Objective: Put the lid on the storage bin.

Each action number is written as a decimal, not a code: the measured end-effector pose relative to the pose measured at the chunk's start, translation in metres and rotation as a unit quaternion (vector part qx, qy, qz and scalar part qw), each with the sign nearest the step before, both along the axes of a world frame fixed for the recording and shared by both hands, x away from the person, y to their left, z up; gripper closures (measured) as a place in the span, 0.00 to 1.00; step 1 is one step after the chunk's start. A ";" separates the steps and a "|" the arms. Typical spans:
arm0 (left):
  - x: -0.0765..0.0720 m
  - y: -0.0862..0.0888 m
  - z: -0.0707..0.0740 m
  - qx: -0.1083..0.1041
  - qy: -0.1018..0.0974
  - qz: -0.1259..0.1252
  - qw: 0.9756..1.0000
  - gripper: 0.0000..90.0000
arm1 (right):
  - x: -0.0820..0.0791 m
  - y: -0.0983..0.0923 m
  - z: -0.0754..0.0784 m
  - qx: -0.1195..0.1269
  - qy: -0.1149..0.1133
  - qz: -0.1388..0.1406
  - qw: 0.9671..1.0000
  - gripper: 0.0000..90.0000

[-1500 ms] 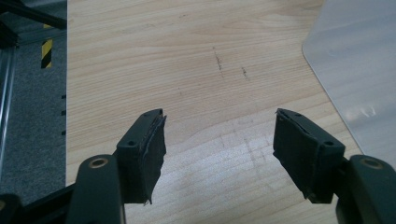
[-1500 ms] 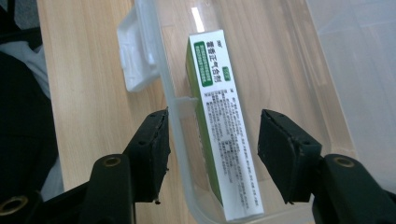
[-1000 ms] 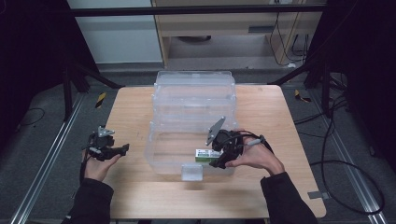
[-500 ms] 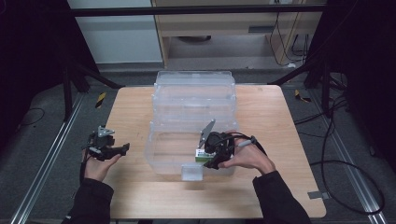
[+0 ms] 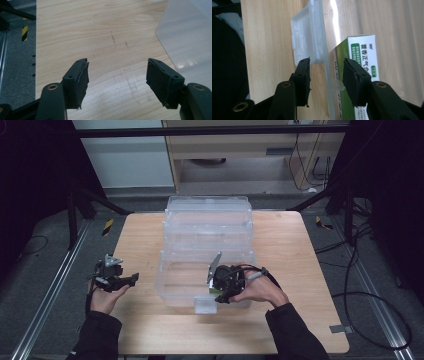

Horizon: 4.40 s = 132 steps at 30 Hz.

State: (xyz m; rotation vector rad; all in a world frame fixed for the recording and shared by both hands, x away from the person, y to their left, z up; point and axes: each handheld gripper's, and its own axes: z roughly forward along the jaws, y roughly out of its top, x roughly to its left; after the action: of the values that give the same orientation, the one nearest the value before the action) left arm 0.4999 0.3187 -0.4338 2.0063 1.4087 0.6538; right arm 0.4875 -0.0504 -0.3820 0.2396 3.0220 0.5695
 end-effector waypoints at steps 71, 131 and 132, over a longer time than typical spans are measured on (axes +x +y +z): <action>0.062 -0.093 0.136 0.015 -0.080 -0.326 0.942 0.40 | 0.006 0.008 -0.027 -0.010 0.046 0.036 0.998 0.70; 0.141 -0.171 0.129 0.201 0.013 -0.459 0.865 0.66 | 0.005 0.010 -0.026 -0.019 0.037 0.044 0.998 0.70; 0.141 -0.172 0.129 0.206 0.018 -0.459 0.864 0.67 | 0.005 0.010 -0.026 -0.019 0.037 0.044 0.998 0.70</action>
State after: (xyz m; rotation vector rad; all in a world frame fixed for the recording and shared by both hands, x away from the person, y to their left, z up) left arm 0.6410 0.1470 -0.3050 2.6793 0.1852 0.4792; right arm 0.4921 -0.0406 -0.4082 0.1301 3.1247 0.5206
